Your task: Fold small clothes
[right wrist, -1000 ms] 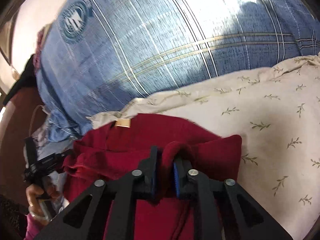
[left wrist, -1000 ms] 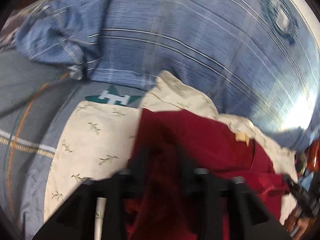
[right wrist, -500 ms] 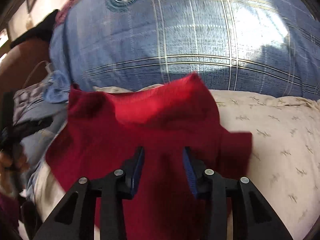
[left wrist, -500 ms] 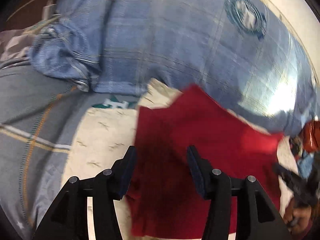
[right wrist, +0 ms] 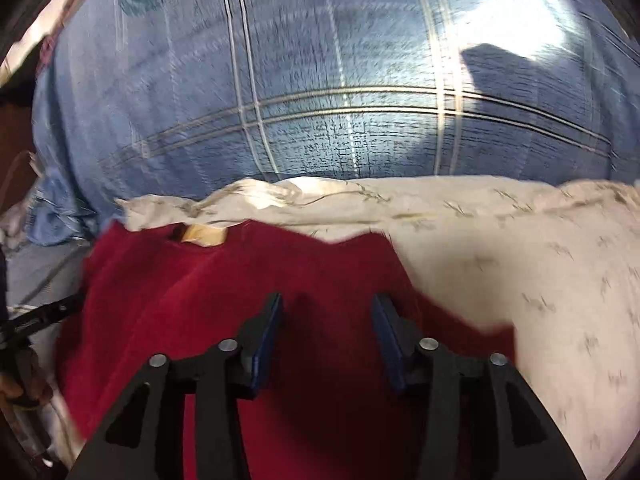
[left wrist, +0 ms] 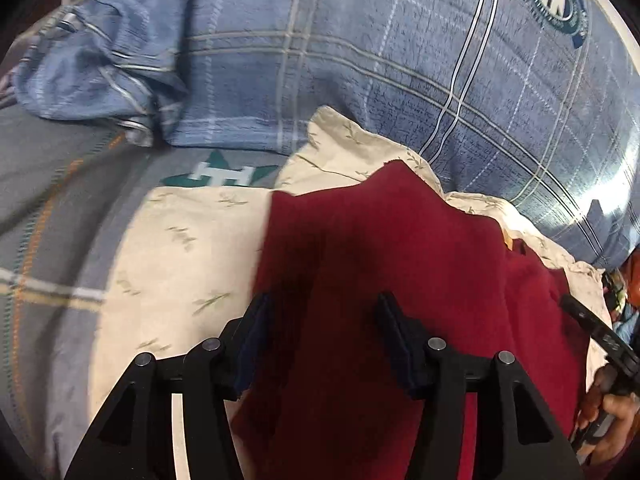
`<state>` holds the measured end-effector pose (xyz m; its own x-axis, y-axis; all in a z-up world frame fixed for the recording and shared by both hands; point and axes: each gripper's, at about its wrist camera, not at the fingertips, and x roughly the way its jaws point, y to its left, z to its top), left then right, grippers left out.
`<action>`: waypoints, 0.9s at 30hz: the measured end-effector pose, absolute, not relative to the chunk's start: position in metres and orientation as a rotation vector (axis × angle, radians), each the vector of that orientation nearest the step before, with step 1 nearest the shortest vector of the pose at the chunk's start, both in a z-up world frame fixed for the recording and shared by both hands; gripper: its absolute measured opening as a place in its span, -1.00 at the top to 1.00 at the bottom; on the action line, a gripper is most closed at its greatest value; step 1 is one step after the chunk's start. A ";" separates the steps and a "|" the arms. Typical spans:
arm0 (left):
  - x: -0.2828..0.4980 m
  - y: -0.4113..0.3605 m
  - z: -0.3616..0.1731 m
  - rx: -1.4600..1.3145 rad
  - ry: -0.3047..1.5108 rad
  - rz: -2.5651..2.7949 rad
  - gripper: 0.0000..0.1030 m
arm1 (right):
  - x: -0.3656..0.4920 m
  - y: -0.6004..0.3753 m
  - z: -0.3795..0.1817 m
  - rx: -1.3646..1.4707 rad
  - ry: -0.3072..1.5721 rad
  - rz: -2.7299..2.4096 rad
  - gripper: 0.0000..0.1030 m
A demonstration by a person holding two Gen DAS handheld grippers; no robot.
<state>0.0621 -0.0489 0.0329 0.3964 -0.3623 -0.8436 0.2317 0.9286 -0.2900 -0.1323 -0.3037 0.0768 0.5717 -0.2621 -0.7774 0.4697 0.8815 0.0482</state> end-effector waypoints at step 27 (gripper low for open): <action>-0.045 0.020 0.041 -0.105 1.127 -0.600 0.47 | -0.266 -0.225 0.059 0.207 0.828 -0.395 0.72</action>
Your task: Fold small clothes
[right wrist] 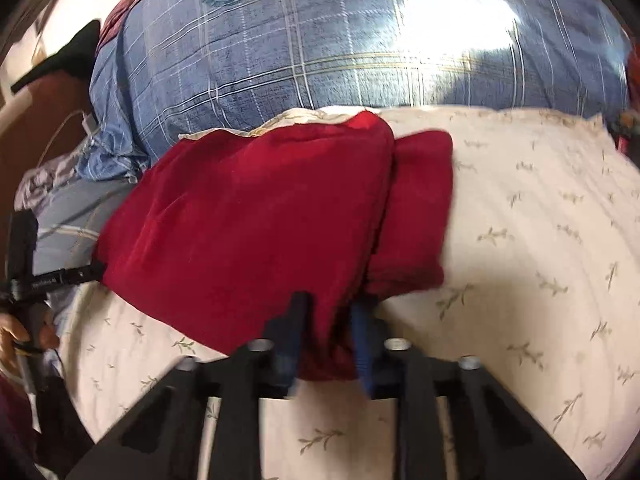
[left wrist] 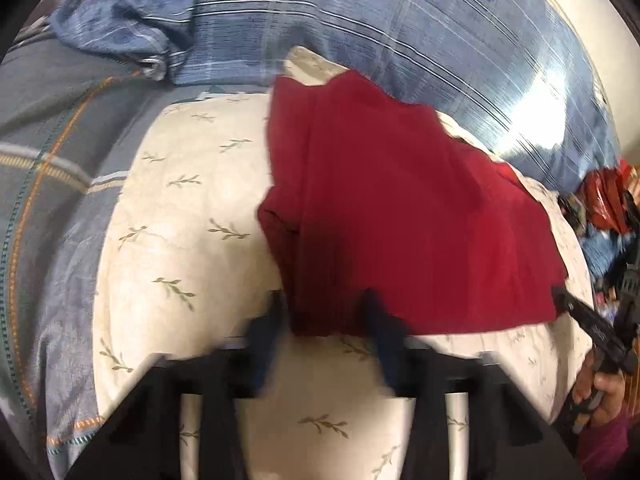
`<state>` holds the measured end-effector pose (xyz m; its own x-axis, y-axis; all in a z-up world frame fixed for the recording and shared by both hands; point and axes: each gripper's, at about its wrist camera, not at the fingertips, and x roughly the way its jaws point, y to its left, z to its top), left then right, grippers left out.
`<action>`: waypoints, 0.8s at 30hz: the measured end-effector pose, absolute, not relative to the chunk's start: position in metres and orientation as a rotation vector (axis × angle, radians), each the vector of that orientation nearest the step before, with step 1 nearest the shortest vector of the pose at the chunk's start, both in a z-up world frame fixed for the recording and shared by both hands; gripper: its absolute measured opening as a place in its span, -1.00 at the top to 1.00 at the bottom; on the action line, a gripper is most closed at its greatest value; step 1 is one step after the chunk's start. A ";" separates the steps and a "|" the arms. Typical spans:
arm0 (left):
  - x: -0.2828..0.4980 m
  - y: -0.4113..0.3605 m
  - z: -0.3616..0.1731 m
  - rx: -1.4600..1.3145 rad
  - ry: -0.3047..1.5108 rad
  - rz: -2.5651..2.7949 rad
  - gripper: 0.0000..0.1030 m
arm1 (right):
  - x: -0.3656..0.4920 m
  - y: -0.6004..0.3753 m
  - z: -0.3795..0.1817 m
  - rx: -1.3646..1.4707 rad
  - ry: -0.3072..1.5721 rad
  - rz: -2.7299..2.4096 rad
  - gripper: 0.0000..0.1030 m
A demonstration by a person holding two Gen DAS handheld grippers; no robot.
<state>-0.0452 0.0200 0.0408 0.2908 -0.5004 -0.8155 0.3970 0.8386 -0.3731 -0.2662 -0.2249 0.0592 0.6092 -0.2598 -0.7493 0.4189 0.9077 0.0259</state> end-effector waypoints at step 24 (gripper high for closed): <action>-0.073 0.028 0.092 -0.060 0.979 -0.567 -0.09 | -0.260 -0.231 0.105 0.217 0.784 -0.425 0.29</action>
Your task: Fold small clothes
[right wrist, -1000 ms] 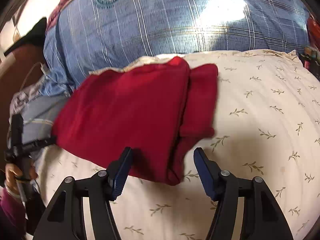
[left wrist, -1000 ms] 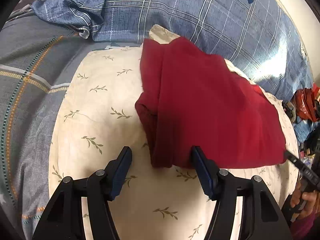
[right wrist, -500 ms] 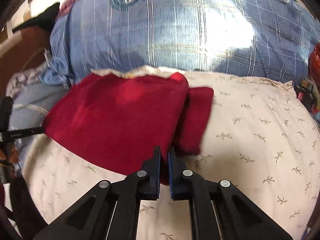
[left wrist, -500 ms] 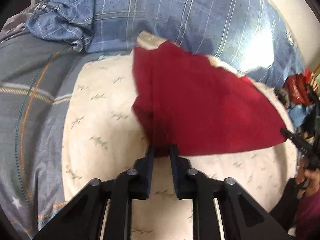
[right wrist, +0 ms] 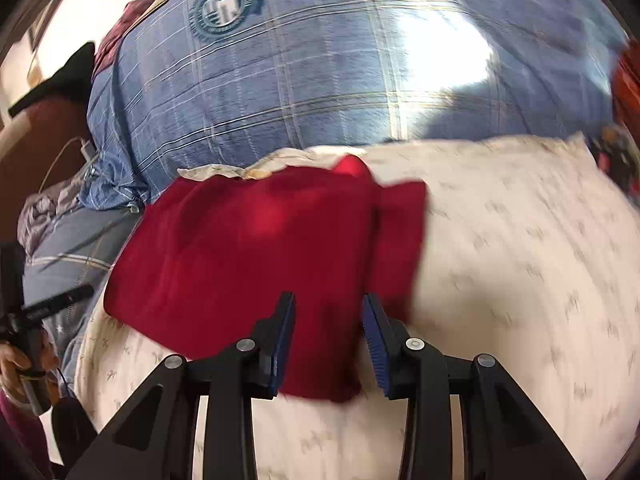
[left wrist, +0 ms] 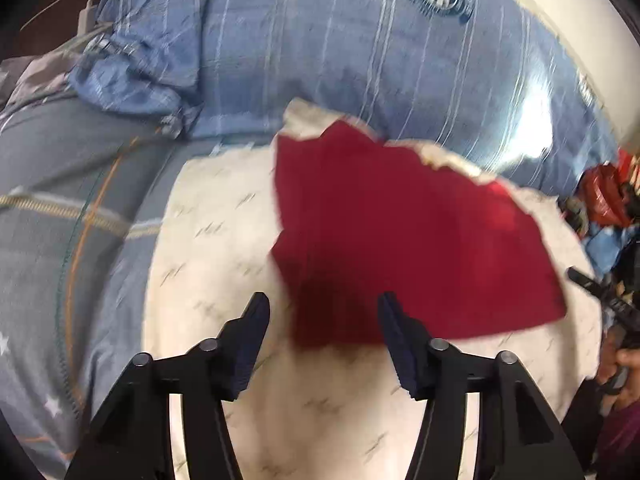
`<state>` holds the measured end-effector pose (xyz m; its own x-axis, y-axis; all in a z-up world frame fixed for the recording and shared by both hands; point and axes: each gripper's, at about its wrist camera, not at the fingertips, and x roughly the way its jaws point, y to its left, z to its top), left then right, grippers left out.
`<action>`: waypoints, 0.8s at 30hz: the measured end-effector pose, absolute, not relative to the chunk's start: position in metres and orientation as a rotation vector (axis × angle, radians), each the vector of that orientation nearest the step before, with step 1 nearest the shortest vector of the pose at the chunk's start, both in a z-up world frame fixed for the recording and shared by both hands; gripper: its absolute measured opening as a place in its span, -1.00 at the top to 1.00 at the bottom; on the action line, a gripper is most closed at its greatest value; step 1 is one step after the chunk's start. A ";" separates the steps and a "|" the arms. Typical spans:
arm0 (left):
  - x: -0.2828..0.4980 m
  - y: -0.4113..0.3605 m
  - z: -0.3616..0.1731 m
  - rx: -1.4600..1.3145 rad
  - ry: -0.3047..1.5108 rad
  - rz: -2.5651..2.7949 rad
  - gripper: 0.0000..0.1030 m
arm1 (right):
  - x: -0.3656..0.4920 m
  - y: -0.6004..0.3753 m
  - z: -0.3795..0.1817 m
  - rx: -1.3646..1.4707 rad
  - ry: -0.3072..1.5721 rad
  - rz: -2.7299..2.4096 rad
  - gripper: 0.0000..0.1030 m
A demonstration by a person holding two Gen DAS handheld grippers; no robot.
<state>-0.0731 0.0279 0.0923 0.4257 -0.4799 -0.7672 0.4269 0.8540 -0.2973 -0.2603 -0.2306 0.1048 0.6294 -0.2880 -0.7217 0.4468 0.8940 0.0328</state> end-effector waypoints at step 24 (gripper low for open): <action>-0.015 -0.003 0.017 -0.141 0.978 -0.349 -0.46 | -0.074 -0.255 0.048 0.162 0.871 -0.545 0.26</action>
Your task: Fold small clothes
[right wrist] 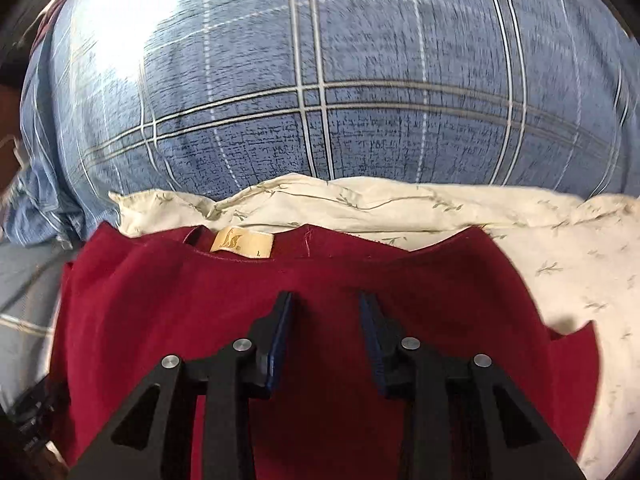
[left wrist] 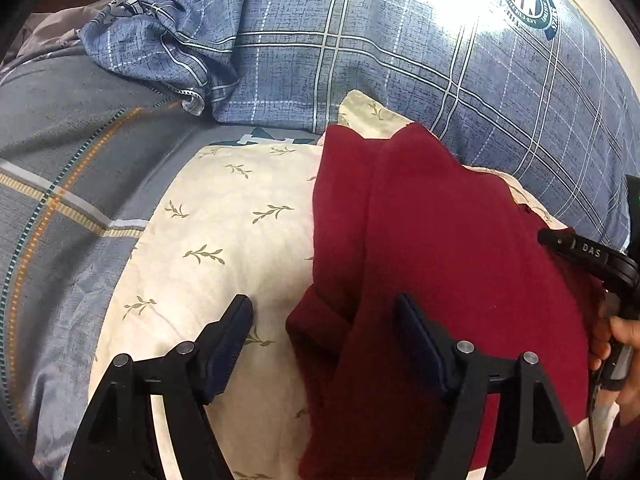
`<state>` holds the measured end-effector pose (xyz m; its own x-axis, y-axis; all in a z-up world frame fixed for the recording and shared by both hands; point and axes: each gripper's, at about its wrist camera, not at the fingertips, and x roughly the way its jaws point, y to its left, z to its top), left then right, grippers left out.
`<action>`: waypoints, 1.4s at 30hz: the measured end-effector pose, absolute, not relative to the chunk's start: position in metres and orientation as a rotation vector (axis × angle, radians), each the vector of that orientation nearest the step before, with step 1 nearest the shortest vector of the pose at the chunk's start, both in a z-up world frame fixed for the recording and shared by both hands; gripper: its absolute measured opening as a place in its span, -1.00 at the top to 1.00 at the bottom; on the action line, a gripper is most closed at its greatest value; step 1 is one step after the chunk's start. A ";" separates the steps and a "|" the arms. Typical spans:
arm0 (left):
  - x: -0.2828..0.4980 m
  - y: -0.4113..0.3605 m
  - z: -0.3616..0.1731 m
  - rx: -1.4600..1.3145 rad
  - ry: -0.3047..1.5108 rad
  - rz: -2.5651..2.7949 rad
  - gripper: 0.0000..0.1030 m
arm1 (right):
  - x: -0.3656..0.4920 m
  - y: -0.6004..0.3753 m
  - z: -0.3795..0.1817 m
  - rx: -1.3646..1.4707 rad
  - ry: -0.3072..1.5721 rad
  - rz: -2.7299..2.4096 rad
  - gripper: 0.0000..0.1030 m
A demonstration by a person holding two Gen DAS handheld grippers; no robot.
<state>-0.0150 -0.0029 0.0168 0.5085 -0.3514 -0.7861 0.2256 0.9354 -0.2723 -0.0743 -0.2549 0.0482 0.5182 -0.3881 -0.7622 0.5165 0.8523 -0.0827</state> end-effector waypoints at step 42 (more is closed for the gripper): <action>-0.017 0.028 0.025 -0.246 1.021 -0.383 -0.44 | 0.033 -0.093 0.033 0.069 0.994 -0.117 -0.14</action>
<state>-0.0171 0.0276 0.0247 0.4648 -0.4215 -0.7786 0.1952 0.9065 -0.3743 0.0328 -0.0931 0.0332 0.5396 -0.0667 -0.8393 0.1299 0.9915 0.0047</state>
